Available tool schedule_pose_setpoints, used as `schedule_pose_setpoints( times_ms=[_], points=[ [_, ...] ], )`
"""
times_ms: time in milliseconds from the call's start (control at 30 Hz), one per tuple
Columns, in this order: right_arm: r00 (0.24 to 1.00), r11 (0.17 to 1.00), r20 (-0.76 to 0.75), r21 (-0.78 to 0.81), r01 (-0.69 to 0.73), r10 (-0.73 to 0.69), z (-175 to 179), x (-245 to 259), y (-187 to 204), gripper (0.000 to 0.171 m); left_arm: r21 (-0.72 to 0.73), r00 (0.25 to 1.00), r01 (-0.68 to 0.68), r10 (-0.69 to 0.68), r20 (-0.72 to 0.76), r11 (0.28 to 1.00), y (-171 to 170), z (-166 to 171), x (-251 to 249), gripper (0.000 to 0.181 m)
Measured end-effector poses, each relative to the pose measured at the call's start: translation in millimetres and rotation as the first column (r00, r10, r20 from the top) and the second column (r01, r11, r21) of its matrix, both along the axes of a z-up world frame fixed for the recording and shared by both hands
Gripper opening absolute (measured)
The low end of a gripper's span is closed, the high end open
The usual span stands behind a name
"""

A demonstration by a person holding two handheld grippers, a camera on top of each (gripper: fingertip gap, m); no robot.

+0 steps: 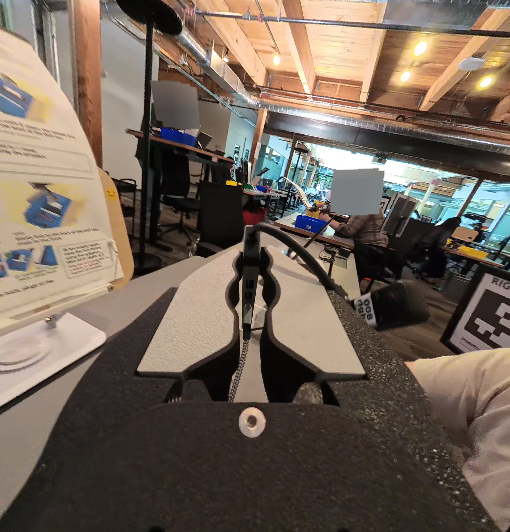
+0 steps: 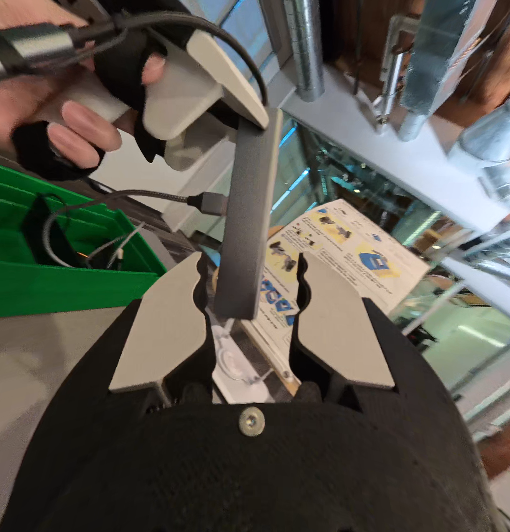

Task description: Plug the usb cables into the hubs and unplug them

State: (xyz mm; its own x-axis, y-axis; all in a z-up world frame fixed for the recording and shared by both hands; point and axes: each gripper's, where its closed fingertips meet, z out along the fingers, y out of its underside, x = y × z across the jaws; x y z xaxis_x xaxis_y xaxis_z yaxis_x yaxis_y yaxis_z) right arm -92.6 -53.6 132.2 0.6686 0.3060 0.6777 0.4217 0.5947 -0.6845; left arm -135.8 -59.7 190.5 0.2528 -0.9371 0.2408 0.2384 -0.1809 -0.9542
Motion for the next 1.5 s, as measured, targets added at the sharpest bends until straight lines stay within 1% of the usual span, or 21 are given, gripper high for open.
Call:
schedule_pose_setpoints(
  times_ms=[67,100,133,233,300,333,367,433,500,567,633,733,800,867,900,967,1033,1167,1233,1300,1500],
  points=[
    [0.995,0.994,0.03,0.055,0.095,-0.097,-4.2,3.0,7.0,0.057,-0.031,0.999,0.035,-0.034,0.02,0.999,-2.4,-2.7,10.2,0.011],
    [0.992,0.99,0.031,0.076,0.123,-0.125,-4.6,5.8,9.3,0.05,-0.047,0.998,0.061,-0.059,0.03,0.997,-4.6,-3.5,14.2,0.011],
    [0.992,0.99,0.037,0.08,0.113,-0.116,-6.2,6.1,9.1,0.038,-0.064,0.996,0.088,-0.085,0.039,0.994,-6.6,-4.2,17.3,0.011],
    [0.998,0.998,-0.007,0.028,0.057,-0.056,-0.4,12.3,6.2,0.034,-0.057,0.989,0.141,-0.138,0.051,0.988,-9.6,-3.7,19.1,0.011],
    [0.998,0.998,-0.008,-0.025,0.063,-0.063,3.6,20.5,9.1,0.032,-0.066,0.984,0.175,-0.177,-0.032,0.982,-12.9,-9.5,14.3,0.018],
    [0.997,0.997,-0.019,-0.04,0.069,-0.07,6.8,26.1,10.2,0.031,-0.076,0.972,0.193,-0.201,-0.123,0.978,-16.3,-18.6,9.2,0.025],
    [0.997,0.996,-0.032,-0.058,0.069,-0.071,9.6,31.2,11.2,0.031,-0.091,0.942,0.211,-0.227,-0.247,0.973,-21.8,-34.5,1.9,0.031],
    [0.996,0.992,-0.046,-0.104,0.077,-0.082,11.7,40.4,15.4,0.031,-0.121,0.828,0.18,-0.217,-0.517,0.976,-26.0,-79.6,-20.8,0.045],
    [0.993,0.988,-0.054,-0.119,0.099,-0.106,13.5,48.9,19.7,0.031,-0.046,0.683,0.063,-0.076,-0.727,0.997,-8.1,-118.3,-48.8,0.053],
    [0.989,0.984,-0.06,-0.128,0.125,-0.134,15.3,57.3,23.7,0.032,0.062,0.548,-0.024,0.065,-0.834,0.998,14.4,-143.2,-71.6,0.06],
    [0.985,0.977,-0.074,-0.156,0.146,-0.159,17.0,66.9,28.1,0.032,0.027,0.451,0.018,0.016,-0.892,0.999,14.2,-169.4,-80.2,0.064],
    [0.976,0.968,-0.109,-0.185,0.169,-0.191,20.4,84.0,34.3,0.031,-0.019,0.336,-0.045,-0.002,-0.942,0.999,33.8,-199.6,-90.3,0.065],
    [0.97,0.963,-0.123,-0.198,0.183,-0.21,22.6,94.9,37.9,0.032,-0.08,0.312,-0.036,-0.065,-0.948,0.996,42.0,-217.8,-87.1,0.055],
    [0.965,0.959,-0.134,-0.203,0.197,-0.226,25.1,104.6,40.3,0.031,-0.175,0.278,-0.008,-0.166,-0.946,0.985,44.5,-235.2,-86.6,0.017],
    [0.964,0.957,-0.13,-0.207,0.204,-0.233,24.9,107.9,41.6,0.031,-0.201,0.283,-0.027,-0.185,-0.941,0.979,49.8,-238.3,-87.8,0.01],
    [0.963,0.952,-0.117,-0.218,0.213,-0.242,22.1,109.8,44.6,0.032,-0.181,0.363,-0.093,-0.136,-0.922,0.979,67.0,-226.5,-88.4,0.005],
    [0.965,0.954,-0.126,-0.226,0.197,-0.23,21.1,107.9,45.5,0.032,-0.066,0.449,-0.16,0.013,-0.893,0.985,84.2,-199.2,-91.7,0.004],
    [0.966,0.954,-0.114,-0.22,0.204,-0.233,22.4,108.8,44.6,0.032,0.188,0.632,-0.29,0.335,-0.699,0.939,94.3,-116.0,-91.9,0.004],
    [0.965,0.955,-0.126,-0.22,0.199,-0.23,26.5,112.8,42.7,0.032,0.219,0.709,-0.323,0.388,-0.588,0.921,92.4,-81.2,-87.1,0.004],
    [0.964,0.956,-0.149,-0.232,0.182,-0.219,30.5,117.7,41.3,0.032,0.248,0.732,-0.314,0.4,-0.552,0.916,96.1,-52.7,-78.7,0.004],
    [0.951,0.96,-0.221,-0.226,0.166,-0.216,45.7,138.2,33.1,0.032,0.374,0.686,-0.184,0.391,-0.614,0.909,98.6,53.2,-23.6,0.004]
  ],
)
